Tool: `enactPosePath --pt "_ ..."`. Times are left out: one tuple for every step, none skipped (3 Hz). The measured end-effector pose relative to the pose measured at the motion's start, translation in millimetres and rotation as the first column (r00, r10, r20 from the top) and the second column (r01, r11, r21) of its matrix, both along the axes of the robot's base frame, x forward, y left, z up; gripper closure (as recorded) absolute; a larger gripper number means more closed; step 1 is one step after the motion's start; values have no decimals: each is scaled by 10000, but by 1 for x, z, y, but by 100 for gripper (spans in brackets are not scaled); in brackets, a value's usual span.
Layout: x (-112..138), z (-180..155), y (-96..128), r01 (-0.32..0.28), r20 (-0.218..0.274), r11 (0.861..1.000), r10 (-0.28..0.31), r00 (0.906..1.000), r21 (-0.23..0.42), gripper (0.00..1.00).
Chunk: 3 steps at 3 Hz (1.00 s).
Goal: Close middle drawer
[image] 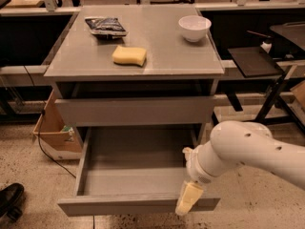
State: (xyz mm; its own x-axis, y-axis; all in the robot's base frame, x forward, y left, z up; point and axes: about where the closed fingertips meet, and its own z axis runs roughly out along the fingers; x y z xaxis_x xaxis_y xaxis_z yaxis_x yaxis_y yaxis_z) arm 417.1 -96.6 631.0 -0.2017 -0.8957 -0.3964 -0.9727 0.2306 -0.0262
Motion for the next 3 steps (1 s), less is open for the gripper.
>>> enactPosePath --pt "-3 -45 14 -83 -3 9995 83 10000 296 0" --pt "1 -122 38 76 86 9975 -82 9999 701 0" --pt "1 -123 40 54 155 9968 -66 9999 801 0"
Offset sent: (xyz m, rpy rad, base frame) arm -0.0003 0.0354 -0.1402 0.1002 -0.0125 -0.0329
